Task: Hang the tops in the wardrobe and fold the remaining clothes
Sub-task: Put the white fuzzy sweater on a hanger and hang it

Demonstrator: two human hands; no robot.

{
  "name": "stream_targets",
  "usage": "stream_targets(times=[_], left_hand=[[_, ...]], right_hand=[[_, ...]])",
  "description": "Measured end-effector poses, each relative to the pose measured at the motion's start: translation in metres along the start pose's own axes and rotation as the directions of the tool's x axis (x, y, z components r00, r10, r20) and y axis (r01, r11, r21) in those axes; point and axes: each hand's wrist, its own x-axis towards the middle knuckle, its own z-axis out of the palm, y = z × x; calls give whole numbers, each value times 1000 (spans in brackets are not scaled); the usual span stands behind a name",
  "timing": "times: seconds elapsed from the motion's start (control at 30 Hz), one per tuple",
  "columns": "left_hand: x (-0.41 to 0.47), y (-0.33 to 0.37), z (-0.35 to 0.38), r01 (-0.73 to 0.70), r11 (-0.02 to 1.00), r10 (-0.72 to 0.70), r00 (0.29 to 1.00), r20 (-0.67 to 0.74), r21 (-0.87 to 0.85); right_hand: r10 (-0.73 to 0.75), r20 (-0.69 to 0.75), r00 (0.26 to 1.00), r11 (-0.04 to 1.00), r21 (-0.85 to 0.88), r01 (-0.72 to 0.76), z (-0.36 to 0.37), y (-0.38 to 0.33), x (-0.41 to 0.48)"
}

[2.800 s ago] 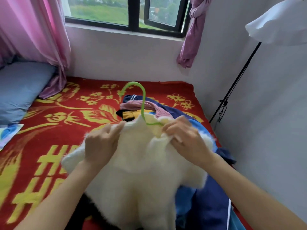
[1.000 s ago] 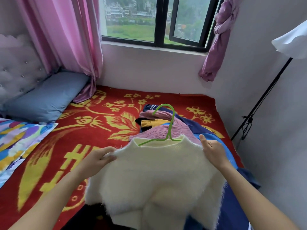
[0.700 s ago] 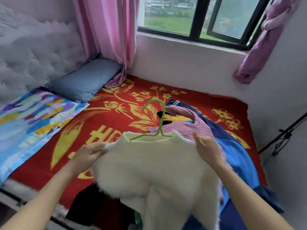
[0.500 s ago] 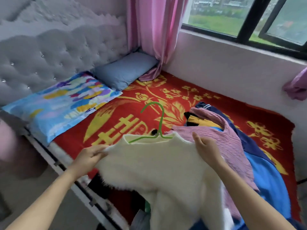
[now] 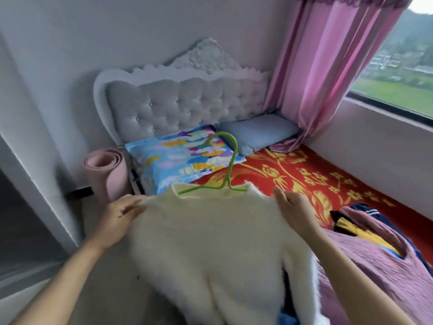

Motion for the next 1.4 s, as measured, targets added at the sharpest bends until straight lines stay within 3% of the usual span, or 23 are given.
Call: stream_targets(times=[0.13, 0.37, 0.57, 0.7, 0.9, 1.03, 1.17, 1.23, 1.33, 1.4], left_hand=[[-22, -30, -96, 26, 995, -13, 991, -137, 99], [-86, -73, -223, 159, 931, -8, 909, -416, 329], [-149, -108, -294, 374, 862, -102, 791, -604, 344], [-190, -119, -333, 504, 811, -137, 657, -741, 297], [-225, -141, -406, 660, 707, -147, 486, -861, 252], [-223, -159, -452, 709, 680, -165, 397, -903, 187], [-213, -169, -501, 740, 659, -134, 288, -948, 132], [-213, -177, -519, 764, 625, -84, 268, -960, 159], [-211, -188, -537, 788, 586, -67, 278, -958, 188], [-210, -199, -546, 788, 589, -79, 278, -958, 180]], right_hand=[[-256, 216, 942, 964, -11, 264, 52, -80, 4], [-477, 378, 794, 858, 5, 514, 159, -193, 4], [-654, 422, 627, 718, 85, 691, 238, -278, 5], [-763, 419, 491, 601, 183, 778, 301, -337, 7], [-859, 443, 258, 473, 492, 731, 399, -443, 12], [-861, 480, 165, 471, 636, 611, 460, -509, 26], [-834, 551, -9, 514, 785, 346, 514, -584, 32], [-833, 547, -83, 505, 813, 290, 534, -614, 27], [-830, 533, -163, 459, 820, 343, 559, -640, 22], [-817, 547, -183, 466, 813, 349, 575, -653, 25]])
